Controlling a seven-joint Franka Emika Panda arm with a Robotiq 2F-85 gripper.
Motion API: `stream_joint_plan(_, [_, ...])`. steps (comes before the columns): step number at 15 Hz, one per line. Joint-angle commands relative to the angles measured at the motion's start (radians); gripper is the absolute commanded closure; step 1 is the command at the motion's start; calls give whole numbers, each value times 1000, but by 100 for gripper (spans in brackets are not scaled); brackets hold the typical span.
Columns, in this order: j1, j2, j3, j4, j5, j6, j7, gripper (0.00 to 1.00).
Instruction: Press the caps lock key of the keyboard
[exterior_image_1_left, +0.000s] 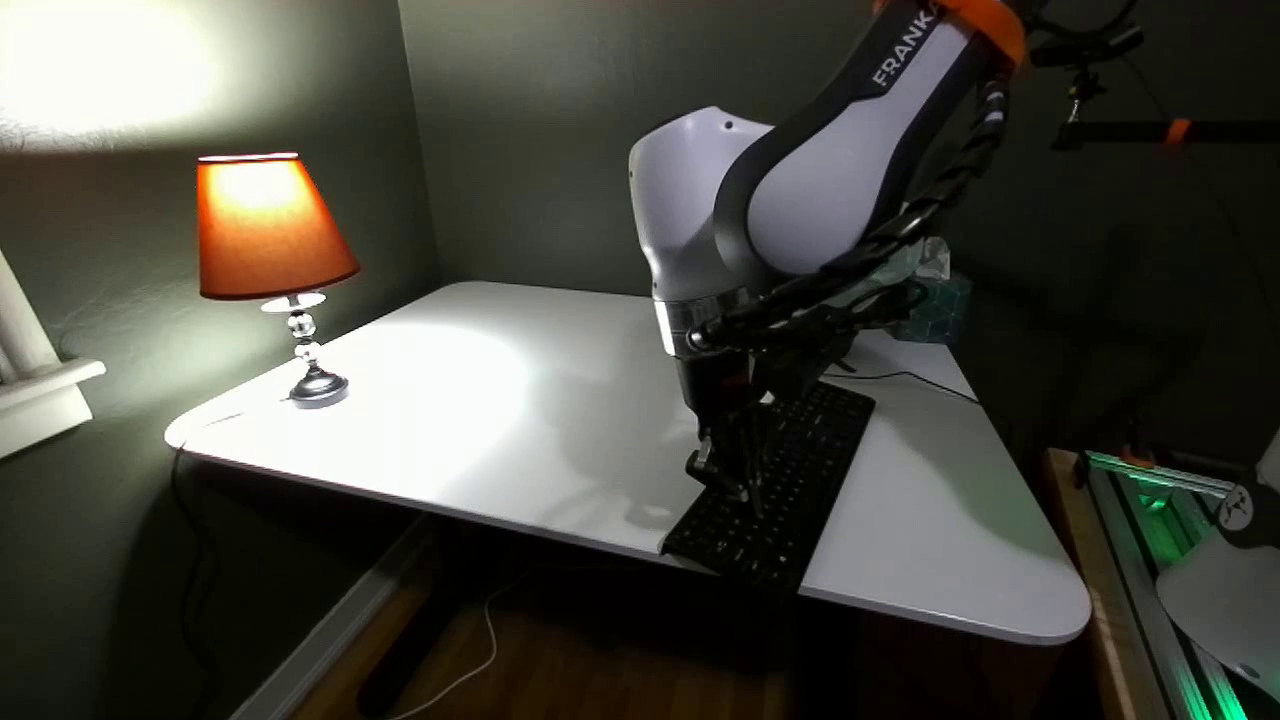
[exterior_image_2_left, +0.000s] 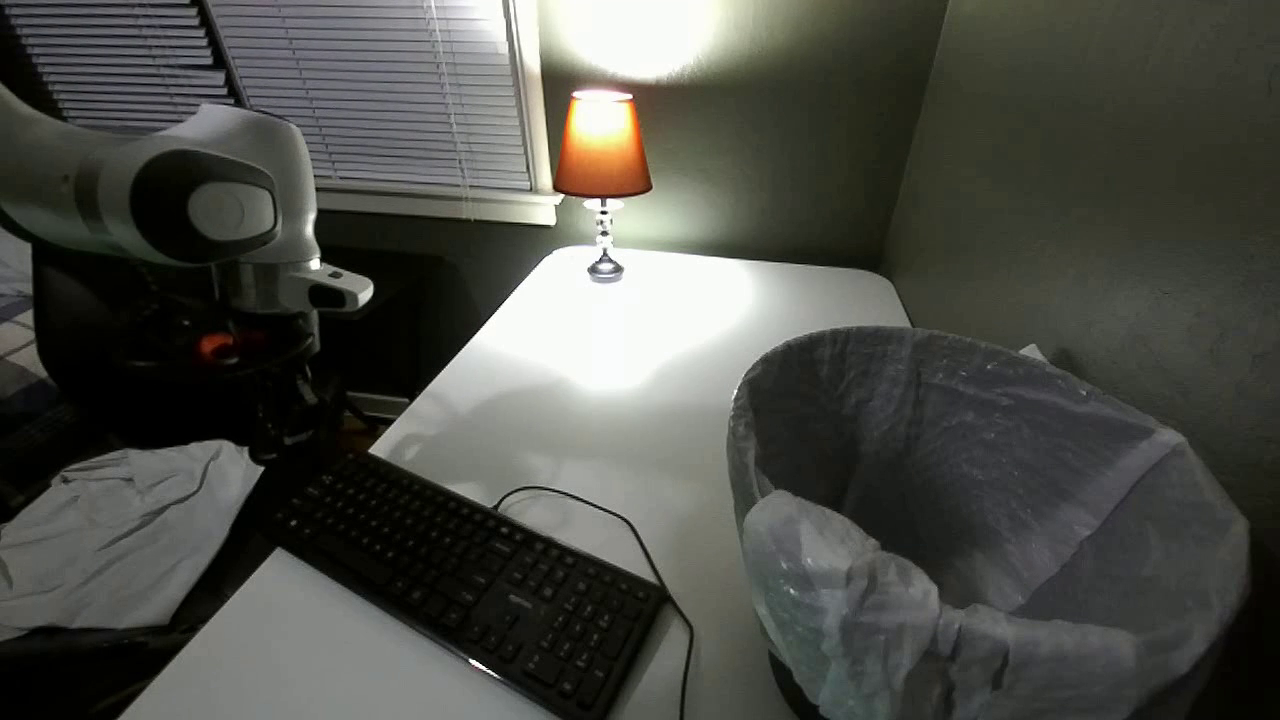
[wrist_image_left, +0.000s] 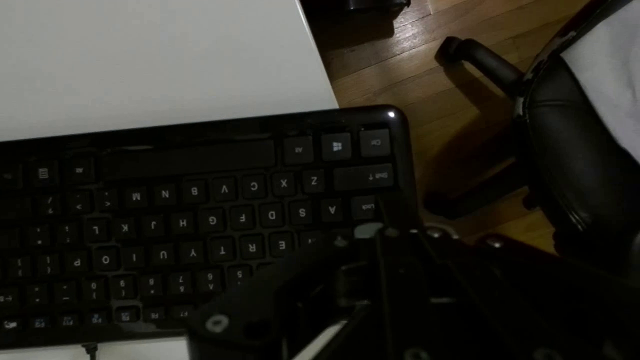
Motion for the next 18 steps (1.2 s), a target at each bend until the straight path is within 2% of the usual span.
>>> stream_joint_plan(1, [36,46,-27,34,18,6,52,100])
stream_joint_plan(7, [51,91,-46,73,12,-5,91,100])
stream_joint_plan(18, [49,166,-50,123,59,-18,66,100])
